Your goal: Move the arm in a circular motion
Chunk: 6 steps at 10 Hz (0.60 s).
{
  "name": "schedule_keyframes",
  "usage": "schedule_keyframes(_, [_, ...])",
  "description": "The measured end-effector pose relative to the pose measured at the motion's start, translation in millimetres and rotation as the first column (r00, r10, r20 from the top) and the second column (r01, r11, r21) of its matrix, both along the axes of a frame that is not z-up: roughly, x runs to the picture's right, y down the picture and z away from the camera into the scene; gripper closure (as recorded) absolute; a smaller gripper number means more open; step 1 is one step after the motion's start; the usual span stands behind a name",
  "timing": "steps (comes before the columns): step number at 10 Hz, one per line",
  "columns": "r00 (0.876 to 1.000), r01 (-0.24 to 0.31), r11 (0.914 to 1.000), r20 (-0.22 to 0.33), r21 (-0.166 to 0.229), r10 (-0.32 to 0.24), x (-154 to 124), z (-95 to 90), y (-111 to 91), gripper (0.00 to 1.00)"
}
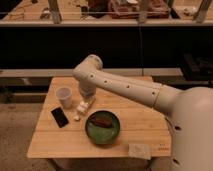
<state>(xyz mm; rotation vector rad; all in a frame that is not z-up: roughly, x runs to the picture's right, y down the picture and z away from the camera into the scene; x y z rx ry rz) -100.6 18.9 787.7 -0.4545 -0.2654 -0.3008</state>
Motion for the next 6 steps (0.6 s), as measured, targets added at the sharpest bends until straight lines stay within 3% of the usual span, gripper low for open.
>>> schedule_keyframes(3, [0.996, -0.078, 0.9941, -0.045, 0.075, 0.081, 35, 24.3, -64, 1.00])
schedule_keyframes(5, [0.988, -0.122, 0.9868, -0.086, 0.106, 0.131, 80, 29.7, -83, 1.00])
schedule_keyframes(6, [0.982, -0.144, 0.9852, -0.110, 0.093, 0.154, 109, 31.4, -86, 1.00])
